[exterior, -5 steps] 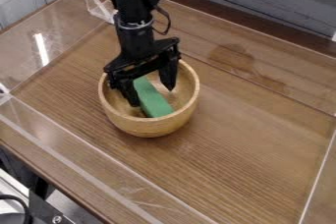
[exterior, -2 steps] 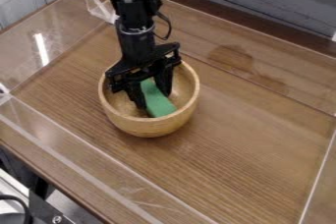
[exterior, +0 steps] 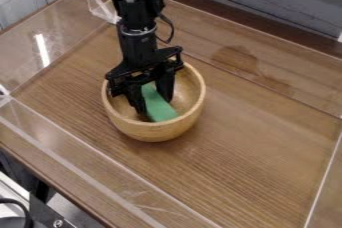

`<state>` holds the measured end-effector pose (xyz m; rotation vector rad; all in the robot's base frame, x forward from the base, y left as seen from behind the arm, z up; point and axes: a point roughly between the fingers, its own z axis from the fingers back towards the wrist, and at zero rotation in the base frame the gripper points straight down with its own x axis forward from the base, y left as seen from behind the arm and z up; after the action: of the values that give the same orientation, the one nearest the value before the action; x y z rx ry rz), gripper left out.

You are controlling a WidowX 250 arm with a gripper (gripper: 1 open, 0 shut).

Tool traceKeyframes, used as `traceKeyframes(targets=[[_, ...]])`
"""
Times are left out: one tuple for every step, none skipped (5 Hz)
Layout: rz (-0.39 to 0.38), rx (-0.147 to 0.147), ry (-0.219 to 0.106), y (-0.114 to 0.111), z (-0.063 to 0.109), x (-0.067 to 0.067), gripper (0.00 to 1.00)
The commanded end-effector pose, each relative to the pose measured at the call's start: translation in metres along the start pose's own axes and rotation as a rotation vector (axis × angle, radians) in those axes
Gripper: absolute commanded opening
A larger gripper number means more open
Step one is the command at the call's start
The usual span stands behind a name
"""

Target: Remove the green block from inside the brown bowl and put it on the table

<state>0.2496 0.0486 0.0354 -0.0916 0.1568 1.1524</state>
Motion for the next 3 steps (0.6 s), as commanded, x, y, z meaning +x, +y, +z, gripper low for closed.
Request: traceKeyframes(targets=[[-0.023, -0.030, -0.030, -0.0093, 0.0160, 0.0021, 0.00], [-0.052, -0.025, -0.030, -0.0117, 0.0209, -0.0019, 0.00], [-0.080, -0.020, -0.030, -0.0140, 0.0260, -0.0061, 0.00]])
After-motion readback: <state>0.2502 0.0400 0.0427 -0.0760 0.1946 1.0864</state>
